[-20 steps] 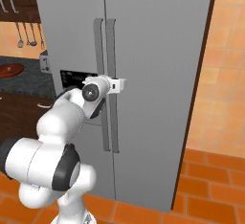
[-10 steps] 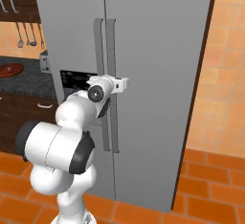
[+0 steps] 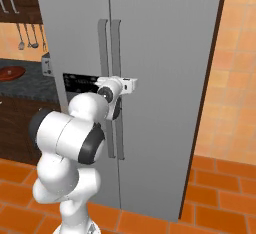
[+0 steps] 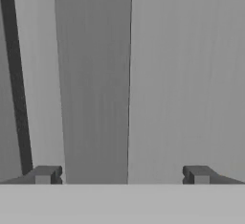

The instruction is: Grab a lemon wedge from the fridge and one ice cube from the ice bowl, and put them in the glass of lemonade.

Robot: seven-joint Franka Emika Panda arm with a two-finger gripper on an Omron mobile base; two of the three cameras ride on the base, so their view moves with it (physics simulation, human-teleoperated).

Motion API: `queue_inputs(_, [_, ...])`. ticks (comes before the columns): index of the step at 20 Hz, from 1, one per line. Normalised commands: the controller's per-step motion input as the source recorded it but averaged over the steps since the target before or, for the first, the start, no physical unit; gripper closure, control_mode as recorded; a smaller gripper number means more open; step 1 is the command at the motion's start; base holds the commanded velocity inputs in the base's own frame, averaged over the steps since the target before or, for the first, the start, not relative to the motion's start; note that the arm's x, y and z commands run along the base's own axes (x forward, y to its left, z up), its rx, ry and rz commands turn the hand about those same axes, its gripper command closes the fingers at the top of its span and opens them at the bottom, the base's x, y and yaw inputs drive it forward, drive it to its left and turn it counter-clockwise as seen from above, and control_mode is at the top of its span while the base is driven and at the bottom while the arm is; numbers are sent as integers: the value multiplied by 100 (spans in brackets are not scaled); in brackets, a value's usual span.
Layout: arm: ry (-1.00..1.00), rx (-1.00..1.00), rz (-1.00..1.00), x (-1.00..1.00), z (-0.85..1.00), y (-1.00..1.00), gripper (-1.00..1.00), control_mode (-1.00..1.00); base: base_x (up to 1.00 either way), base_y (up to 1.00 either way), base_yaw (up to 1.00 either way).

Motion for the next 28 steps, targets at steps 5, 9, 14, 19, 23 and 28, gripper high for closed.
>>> queue_inputs(5, [0,-1,0,16,0,14,-100,-100,0,0,0])
queue_inputs(9, [0,0,0,4,0,5,100,-100,0,0,0])
queue_inputs(14, [0,0,0,0,0,0,100,-100,0,0,0])
queue_inputs(19, [0,0,0,-11,0,-1,100,-100,0,0,0])
queue_inputs(23, [-5,0,-2,-53,7,-24,100,-100,0,0,0])
queue_inputs(28, [-5,3,-7,-60,16,-45,100,-100,0,0,0])
